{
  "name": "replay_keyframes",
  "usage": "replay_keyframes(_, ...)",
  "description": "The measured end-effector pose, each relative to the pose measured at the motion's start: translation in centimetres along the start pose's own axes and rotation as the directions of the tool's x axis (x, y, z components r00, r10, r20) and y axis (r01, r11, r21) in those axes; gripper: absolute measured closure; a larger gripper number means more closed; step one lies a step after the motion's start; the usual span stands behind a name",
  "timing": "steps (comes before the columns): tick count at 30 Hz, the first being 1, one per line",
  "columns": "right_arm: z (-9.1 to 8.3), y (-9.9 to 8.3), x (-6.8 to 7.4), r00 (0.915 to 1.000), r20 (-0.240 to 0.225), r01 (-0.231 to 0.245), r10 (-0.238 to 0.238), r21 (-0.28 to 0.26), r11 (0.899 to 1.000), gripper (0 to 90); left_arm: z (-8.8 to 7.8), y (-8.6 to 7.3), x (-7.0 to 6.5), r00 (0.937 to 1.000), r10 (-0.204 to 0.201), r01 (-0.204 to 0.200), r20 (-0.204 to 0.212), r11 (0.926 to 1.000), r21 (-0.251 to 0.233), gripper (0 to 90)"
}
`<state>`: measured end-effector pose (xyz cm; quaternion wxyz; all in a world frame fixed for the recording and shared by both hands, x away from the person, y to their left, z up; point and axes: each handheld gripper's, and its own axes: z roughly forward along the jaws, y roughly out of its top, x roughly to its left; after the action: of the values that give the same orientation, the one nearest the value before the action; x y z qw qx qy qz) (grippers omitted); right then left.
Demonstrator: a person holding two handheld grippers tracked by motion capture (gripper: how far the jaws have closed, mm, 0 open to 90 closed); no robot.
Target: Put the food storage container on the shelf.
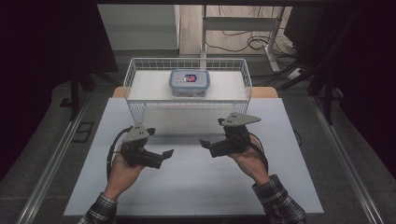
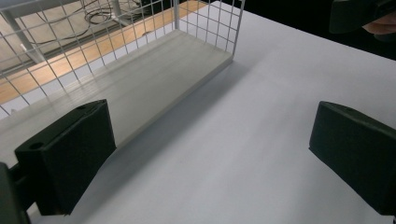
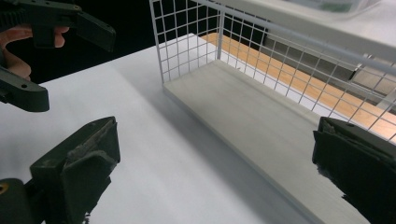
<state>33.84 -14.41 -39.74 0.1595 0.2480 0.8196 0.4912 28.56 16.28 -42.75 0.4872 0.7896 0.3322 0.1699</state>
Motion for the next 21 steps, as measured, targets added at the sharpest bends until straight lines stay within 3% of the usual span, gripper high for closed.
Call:
replay_keyframes(9, 0.2, -1.3, 0.6, 0.9999, -0.001, 0.015, -0.015, 0.020, 1.000, 0.6, 0.6, -1.5, -0.4, 0.9999, -0.017, 0.016, 0.004, 0.9996, 0.022, 0.1)
replay_keyframes(21, 0.0, -3.1, 1.2, 0.9999, -0.012, 0.001, -0.001, 0.037, 0.999, 0.6, 1.1, -3.1, -1.2, 0.9994, -0.029, 0.029, 0.019, 0.9992, 0.027, 0.2)
